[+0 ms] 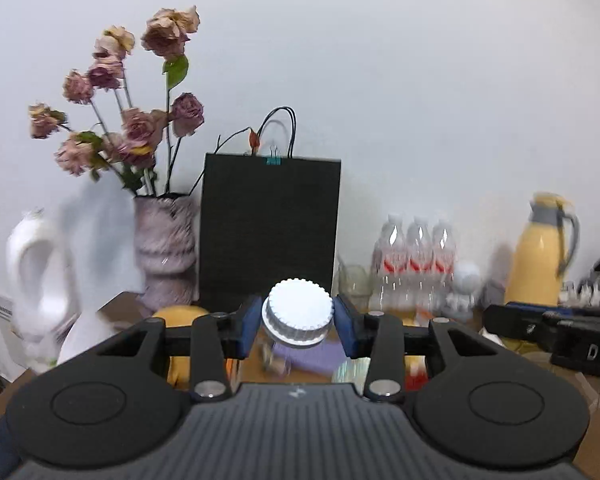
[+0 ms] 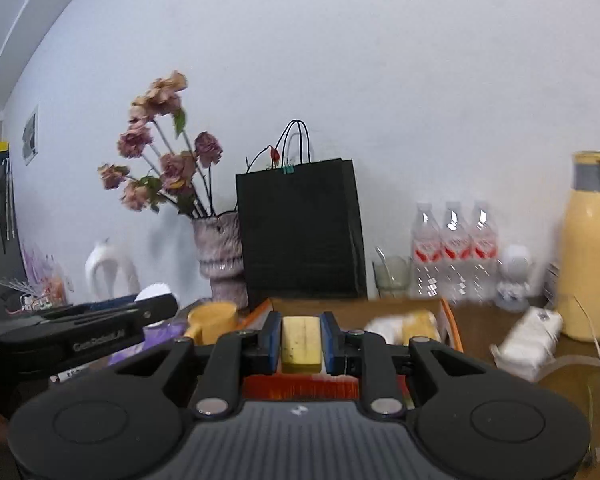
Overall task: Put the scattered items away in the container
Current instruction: 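Carry cap and soap bar over the box and open both tools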
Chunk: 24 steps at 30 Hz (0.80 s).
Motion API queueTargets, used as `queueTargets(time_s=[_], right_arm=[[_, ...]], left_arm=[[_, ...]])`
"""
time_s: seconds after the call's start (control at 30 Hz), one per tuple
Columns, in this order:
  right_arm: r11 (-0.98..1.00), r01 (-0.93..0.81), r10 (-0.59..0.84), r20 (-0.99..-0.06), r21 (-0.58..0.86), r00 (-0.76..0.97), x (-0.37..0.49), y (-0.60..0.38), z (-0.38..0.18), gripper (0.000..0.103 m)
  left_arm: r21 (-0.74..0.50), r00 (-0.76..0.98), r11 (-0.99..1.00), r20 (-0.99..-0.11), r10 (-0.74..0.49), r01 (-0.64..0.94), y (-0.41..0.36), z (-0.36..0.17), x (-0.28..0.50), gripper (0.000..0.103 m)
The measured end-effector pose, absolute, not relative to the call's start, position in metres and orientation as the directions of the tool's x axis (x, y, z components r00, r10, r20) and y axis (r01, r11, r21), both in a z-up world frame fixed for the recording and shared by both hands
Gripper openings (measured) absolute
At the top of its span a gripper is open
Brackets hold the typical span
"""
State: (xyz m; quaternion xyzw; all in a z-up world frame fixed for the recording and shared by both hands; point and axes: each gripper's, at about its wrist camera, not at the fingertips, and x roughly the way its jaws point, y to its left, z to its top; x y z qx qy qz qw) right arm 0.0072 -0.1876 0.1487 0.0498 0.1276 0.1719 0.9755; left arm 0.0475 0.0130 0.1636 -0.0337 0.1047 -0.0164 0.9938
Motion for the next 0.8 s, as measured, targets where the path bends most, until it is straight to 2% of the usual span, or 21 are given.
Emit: queueTargets(time_s=[0.2, 0.27, 0.33, 0.47, 0.53, 0.63, 0.8], right_arm=[[0.924, -0.333, 0.369, -0.218, 0.188, 0.903, 0.101, -0.187, 0.219, 0.019], [0.932, -0.316, 0.352, -0.229, 0.179, 0.907, 0.124, -0.183, 0.228, 0.019], [0.932, -0.316, 0.355, -0.273, 0.179, 0.894, 0.150, -0.179, 0.231, 0.019], [0.925, -0.336, 0.381, -0.428, 0.179, 0.820, 0.222, -0.166, 0.232, 0.019], [0.917, -0.337, 0.398, -0.530, 0.212, 0.749, 0.266, -0.164, 0.230, 0.019], [0.917, -0.297, 0.398, -0.659, 0.267, 0.638, 0.321, -0.162, 0.206, 0.019], [0.928, -0.222, 0.372, -0.793, 0.300, 0.482, 0.381, -0.152, 0.135, 0.019]], left_arm=[[-0.017, 0.975, 0.999, -0.219, -0.049, 0.047, 0.006, 0.212, 0.128, 0.041], [-0.011, 0.966, 0.999, -0.253, -0.051, 0.050, 0.005, 0.215, 0.152, 0.041], [-0.015, 0.940, 0.996, -0.330, -0.088, 0.088, 0.005, 0.213, 0.185, 0.041], [0.016, 0.857, 0.995, -0.510, -0.073, 0.094, 0.007, 0.207, 0.266, 0.041], [-0.002, 0.800, 0.999, -0.598, -0.044, 0.053, 0.016, 0.197, 0.302, 0.041], [-0.045, 0.654, 0.996, -0.752, -0.086, 0.079, 0.023, 0.165, 0.352, 0.041], [0.003, 0.539, 0.998, -0.842, -0.029, 0.059, 0.017, 0.102, 0.387, 0.041]])
